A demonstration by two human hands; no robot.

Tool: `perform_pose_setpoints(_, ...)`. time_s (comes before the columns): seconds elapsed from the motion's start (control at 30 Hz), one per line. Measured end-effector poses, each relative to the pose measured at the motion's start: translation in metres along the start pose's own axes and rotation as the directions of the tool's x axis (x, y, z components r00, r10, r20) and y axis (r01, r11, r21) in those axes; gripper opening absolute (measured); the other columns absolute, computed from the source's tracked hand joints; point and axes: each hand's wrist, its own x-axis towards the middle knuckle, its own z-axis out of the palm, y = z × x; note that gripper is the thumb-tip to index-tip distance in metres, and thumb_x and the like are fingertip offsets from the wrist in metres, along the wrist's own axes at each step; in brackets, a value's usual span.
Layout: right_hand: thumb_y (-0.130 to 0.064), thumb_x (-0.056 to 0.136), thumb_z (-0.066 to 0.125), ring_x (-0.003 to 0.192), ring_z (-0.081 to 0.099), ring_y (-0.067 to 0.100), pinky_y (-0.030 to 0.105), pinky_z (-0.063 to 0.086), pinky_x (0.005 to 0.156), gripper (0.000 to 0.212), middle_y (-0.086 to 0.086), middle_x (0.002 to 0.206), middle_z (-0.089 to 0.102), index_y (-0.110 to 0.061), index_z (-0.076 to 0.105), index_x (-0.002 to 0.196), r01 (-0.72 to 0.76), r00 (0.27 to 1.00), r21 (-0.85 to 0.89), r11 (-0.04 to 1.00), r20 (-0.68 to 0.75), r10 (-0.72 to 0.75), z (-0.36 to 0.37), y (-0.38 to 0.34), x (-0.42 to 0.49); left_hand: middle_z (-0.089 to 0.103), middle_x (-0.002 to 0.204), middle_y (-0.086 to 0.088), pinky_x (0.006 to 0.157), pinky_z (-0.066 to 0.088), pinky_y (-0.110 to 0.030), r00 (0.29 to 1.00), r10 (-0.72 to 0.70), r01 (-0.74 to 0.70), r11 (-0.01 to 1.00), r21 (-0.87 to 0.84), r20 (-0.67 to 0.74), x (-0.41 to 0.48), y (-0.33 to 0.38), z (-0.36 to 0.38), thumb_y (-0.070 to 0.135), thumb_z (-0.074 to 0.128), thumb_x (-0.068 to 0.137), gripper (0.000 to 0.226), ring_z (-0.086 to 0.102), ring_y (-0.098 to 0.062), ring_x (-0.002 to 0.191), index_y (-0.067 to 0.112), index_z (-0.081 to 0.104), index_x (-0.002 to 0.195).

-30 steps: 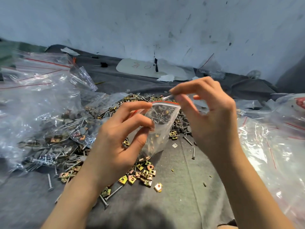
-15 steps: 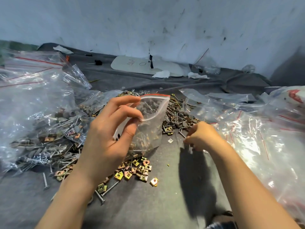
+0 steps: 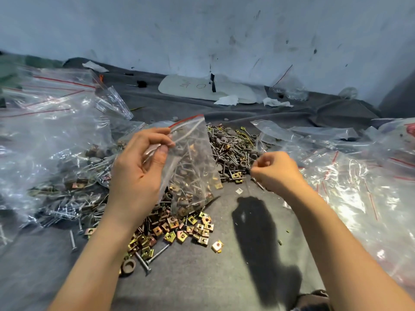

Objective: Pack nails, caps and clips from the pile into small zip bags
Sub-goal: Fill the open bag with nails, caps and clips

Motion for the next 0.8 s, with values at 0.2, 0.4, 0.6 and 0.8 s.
perform_pose_setpoints(0.2, -0.003, 0.083, 0.066, 0.07, 0.058, 0.001, 0.014, 0.045, 0.065, 0.023, -0.013, 0.076, 0.062, -0.025, 0.059, 0.083, 0.701, 0.7, 0.325, 0.634, -0.479, -0.529, -0.017, -0.059, -0.045, 0.057, 0.124, 0.0, 0.101, 0.048, -0.043, 0.961, 0.212, -0.221, 0.975, 0.03, 0.178, -0.007, 0.012, 0.009, 0.018, 0.055, 0.092, 0.01, 0.055, -0.015, 0.123, 0.016, 0.063, 0.096)
perform_pose_setpoints(0.4, -0.009, 0.084, 0.068, 0.096, 0.06, 0.015, 0.028, 0.048, 0.082, 0.008, 0.0, 0.097, 0.061, -0.012, 0.068, 0.092, 0.763, 0.619, 0.12, 0.635, -0.421, -0.664, -0.015, -0.067, -0.061, 0.057, 0.124, -0.005, 0.103, 0.044, -0.026, 0.929, 0.286, -0.314, 0.945, 0.088, 0.236, -0.008, 0.02, 0.012, 0.017, 0.051, 0.09, 0.019, 0.054, -0.014, 0.122, 0.007, 0.065, 0.098)
perform_pose_setpoints(0.6, -0.015, 0.086, 0.064, 0.089, 0.064, 0.012, 0.027, 0.051, 0.081, 0.01, -0.001, 0.098, 0.066, -0.024, 0.068, 0.088, 0.413, 0.842, 0.156, 0.897, -0.441, -0.311, -0.02, -0.031, -0.023, 0.058, 0.124, -0.001, 0.099, 0.049, -0.041, 0.942, 0.263, -0.285, 0.955, 0.08, 0.207, -0.009, 0.015, 0.009, 0.02, 0.051, 0.091, 0.018, 0.056, -0.016, 0.12, 0.01, 0.065, 0.097)
perform_pose_setpoints(0.8, -0.006, 0.08, 0.066, 0.081, 0.061, 0.023, 0.026, 0.044, 0.068, 0.012, 0.011, 0.09, 0.07, -0.018, 0.066, 0.081, -0.091, 0.994, -0.232, 0.968, -0.075, 0.076, 0.008, 0.027, 0.013, 0.058, 0.124, 0.0, 0.098, 0.05, -0.046, 0.945, 0.256, -0.275, 0.959, 0.069, 0.205, -0.009, 0.015, 0.007, 0.022, 0.051, 0.092, 0.019, 0.056, -0.017, 0.122, 0.01, 0.065, 0.097)
